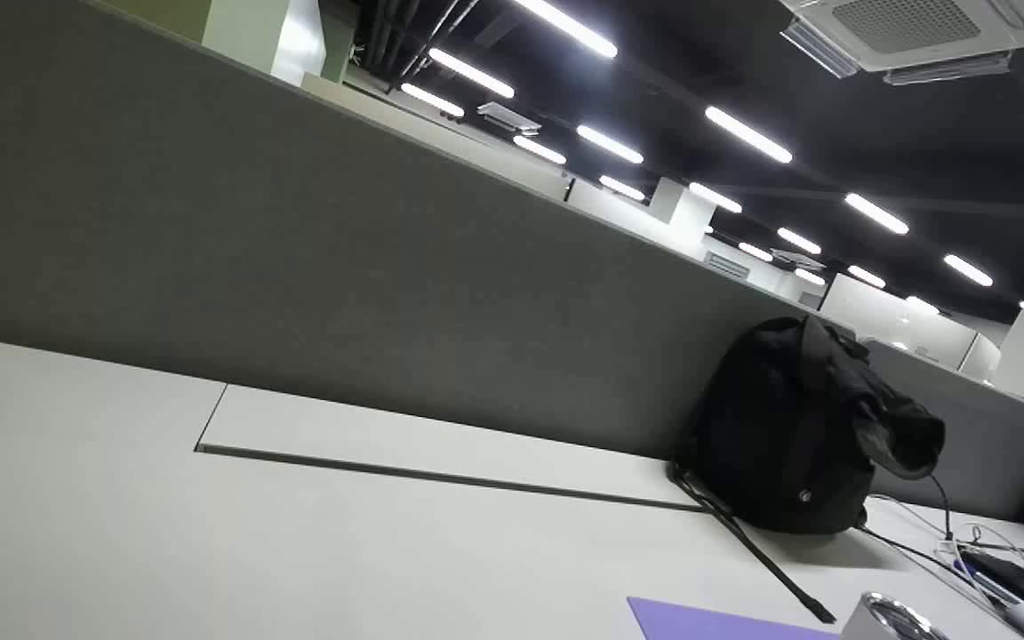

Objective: Slightly push the cup on the table

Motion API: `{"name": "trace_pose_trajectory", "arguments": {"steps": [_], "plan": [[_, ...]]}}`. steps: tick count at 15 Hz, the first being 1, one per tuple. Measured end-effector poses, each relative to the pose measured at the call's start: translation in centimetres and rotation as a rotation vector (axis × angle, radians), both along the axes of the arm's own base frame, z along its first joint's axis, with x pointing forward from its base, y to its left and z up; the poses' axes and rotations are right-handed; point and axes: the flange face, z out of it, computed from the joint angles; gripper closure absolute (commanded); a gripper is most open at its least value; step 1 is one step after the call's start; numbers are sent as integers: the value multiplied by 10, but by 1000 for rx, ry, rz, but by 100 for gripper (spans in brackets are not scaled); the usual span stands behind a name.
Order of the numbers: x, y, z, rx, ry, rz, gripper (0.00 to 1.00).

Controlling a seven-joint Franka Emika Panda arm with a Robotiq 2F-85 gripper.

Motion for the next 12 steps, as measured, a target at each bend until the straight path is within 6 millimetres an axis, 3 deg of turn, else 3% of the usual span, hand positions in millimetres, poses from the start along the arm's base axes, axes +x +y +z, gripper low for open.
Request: {"name": "trace_pose_trajectory", "arguments": {"steps": [10, 11, 12], "plan": [[0, 0, 0, 0, 0, 0, 0], [1, 0, 0, 0, -1, 1, 25], [4, 2, -1, -3, -14, 4, 25]]}}
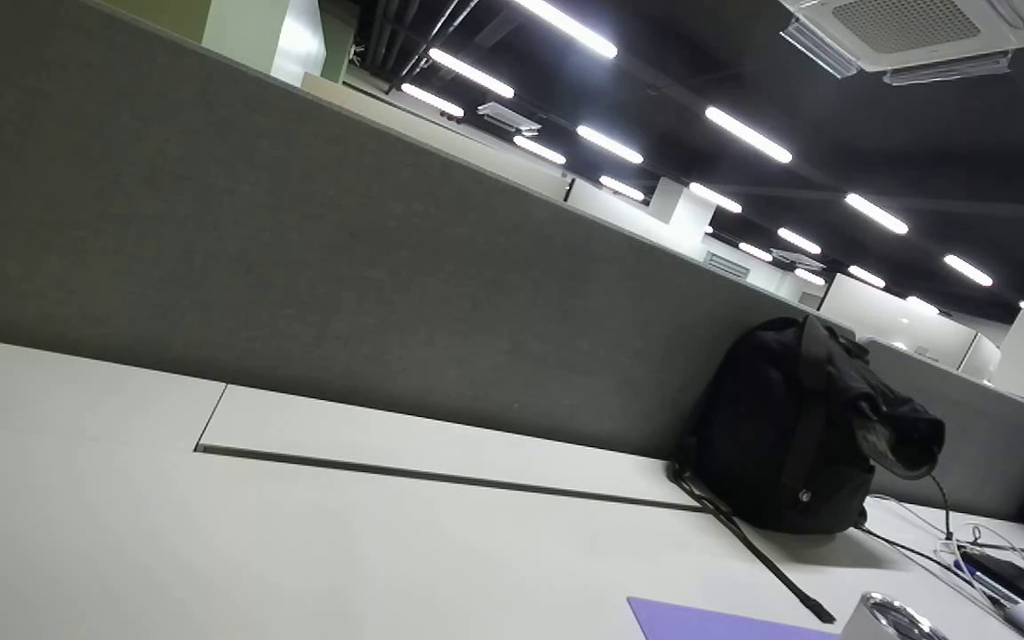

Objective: Slightly push the cup on the table

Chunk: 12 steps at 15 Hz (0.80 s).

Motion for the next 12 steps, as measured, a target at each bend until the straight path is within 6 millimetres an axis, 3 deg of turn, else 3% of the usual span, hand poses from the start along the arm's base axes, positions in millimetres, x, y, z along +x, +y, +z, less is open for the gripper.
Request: {"name": "trace_pose_trajectory", "arguments": {"steps": [5, 10, 12], "plan": [[45, 31, -25, 9, -86, 69, 62], [87, 75, -73, -3, -142, 171, 95], [98, 85, -95, -7, -147, 197, 100]]}}
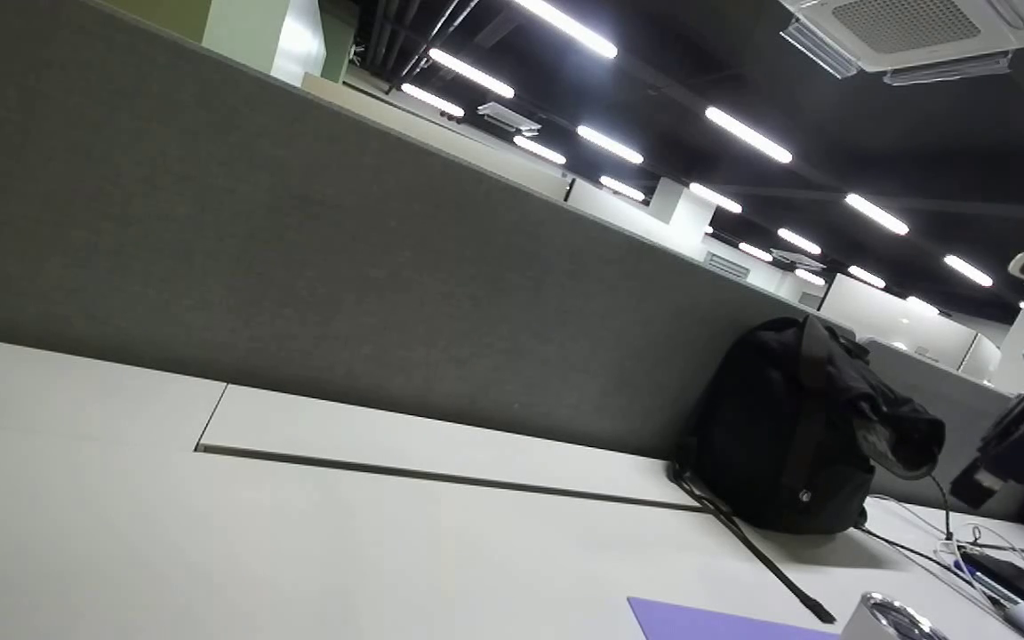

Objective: Slightly push the cup on the table

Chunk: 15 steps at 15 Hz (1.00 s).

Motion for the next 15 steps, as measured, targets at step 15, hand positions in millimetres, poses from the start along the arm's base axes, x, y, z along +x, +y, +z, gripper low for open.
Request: {"name": "trace_pose_trajectory", "arguments": {"steps": [15], "plan": [[36, -15, -91, -119, 116, 2, 99]]}}
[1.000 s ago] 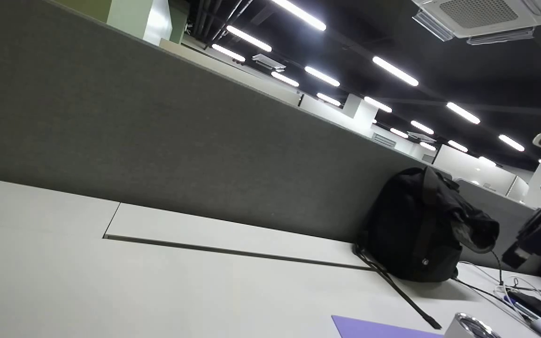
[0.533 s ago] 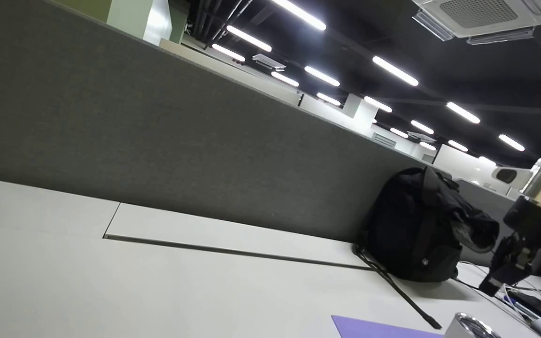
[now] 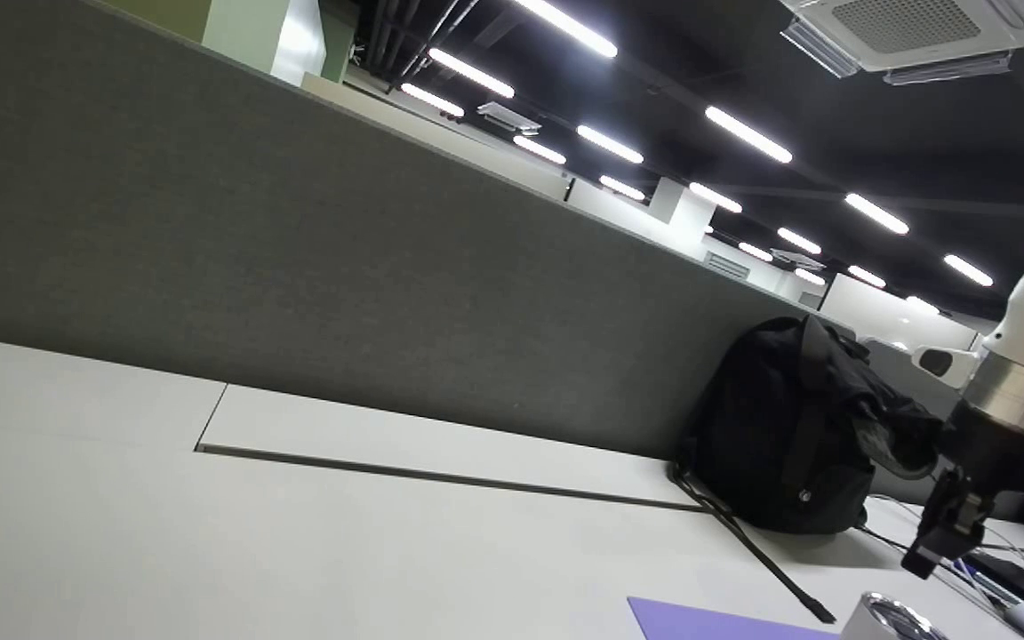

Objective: Slightly push the cup on the table

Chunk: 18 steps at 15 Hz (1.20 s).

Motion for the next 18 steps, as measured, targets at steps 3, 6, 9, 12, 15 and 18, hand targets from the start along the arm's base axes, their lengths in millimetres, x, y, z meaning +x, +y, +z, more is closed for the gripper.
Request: {"name": "trace_pose_trajectory", "arguments": {"steps": [3, 6, 9, 12, 15, 18], "plan": [[0, 0, 0, 0, -1, 0, 99], [0, 0, 0, 1, 0, 1, 100], [-2, 1, -7, 1, 16, 3, 100], [-5, -1, -23, -4, 48, 9, 100], [-6, -4, -35, -6, 56, 15, 100], [-5, -5, -44, -4, 52, 22, 100]]}}
